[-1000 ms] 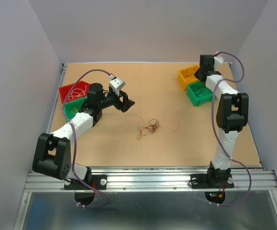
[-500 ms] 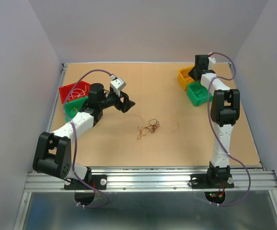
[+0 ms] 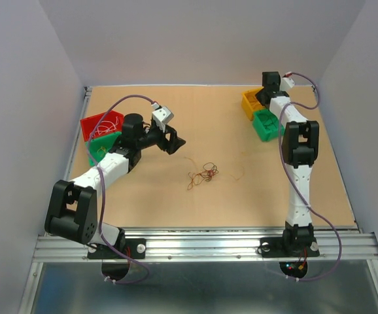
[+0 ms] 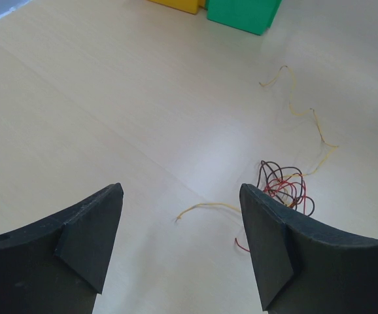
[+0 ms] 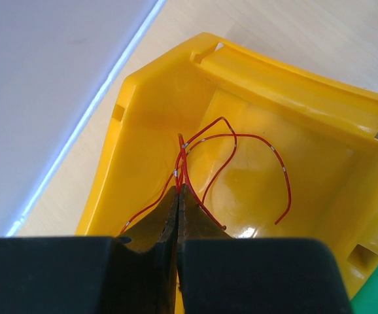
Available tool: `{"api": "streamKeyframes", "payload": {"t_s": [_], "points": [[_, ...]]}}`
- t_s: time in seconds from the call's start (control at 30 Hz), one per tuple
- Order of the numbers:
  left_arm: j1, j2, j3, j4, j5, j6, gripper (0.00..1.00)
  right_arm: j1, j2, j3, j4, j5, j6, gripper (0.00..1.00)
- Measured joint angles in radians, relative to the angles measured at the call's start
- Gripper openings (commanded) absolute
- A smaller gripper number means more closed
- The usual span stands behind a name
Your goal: Untangle the cables
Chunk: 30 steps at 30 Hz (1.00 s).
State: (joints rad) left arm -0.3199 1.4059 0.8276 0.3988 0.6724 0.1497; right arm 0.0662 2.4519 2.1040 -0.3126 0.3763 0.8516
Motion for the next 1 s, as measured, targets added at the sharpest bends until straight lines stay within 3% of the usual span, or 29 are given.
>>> {"api": "streamKeyframes", "payload": {"t_s": [0.17,0.47,1.0], "points": [[-0.002,0.0,0.0,-0.001,0.0,0.001,0.83,0.001,0.048,0.081,-0.024,0.016,0.051,0.01],[-0.006,0.001,0.005,-0.008,-0.003,0.006,0.83,0.0,0.048,0.087,-0.043,0.057,0.163,0.01],[-0.013,0.001,0.007,-0.01,-0.01,0.008,0.83,0.007,-0.191,-0.243,-0.163,0.037,0.211,0.01]]}}
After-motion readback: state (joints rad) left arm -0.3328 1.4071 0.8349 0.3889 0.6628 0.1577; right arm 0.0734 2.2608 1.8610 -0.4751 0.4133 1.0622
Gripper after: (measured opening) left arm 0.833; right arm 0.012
